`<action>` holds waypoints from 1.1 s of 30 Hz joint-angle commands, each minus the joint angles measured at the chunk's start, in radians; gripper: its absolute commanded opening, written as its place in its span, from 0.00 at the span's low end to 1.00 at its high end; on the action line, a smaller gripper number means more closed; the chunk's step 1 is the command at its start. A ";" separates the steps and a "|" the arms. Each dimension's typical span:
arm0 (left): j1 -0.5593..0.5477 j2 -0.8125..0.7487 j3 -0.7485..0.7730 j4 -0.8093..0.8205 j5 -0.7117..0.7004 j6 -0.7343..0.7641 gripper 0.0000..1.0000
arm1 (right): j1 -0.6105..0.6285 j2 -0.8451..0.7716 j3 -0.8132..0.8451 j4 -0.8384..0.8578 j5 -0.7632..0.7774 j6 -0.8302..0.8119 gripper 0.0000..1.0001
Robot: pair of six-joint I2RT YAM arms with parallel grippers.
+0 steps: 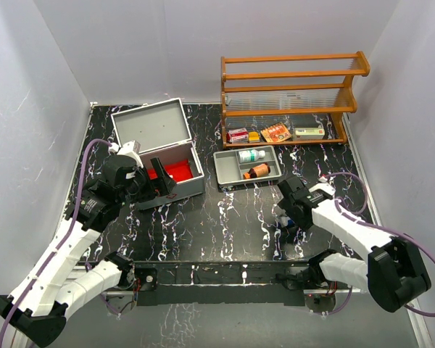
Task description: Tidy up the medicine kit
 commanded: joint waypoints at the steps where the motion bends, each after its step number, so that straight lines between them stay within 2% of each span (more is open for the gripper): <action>1: -0.002 -0.005 0.018 0.010 0.005 0.000 0.90 | -0.020 0.040 0.034 0.006 0.039 0.008 0.68; 5: -0.002 -0.002 0.018 0.009 0.005 0.000 0.91 | -0.026 0.100 0.029 0.007 0.019 0.014 0.63; 8: -0.002 -0.001 0.020 0.010 0.004 0.003 0.91 | -0.027 0.119 0.018 0.032 0.006 -0.007 0.53; 14: -0.002 -0.001 0.037 -0.012 -0.027 0.025 0.91 | -0.027 0.099 0.006 0.143 -0.081 -0.178 0.31; 18: -0.002 0.002 0.053 -0.022 -0.057 0.038 0.91 | -0.026 0.087 0.053 0.194 -0.182 -0.302 0.24; 26: -0.002 0.046 0.088 0.019 -0.068 0.025 0.91 | 0.084 0.134 0.258 0.311 -0.293 -0.476 0.23; 33: -0.003 0.063 0.131 0.020 -0.078 0.009 0.91 | 0.161 0.332 0.476 0.428 -0.290 -0.662 0.23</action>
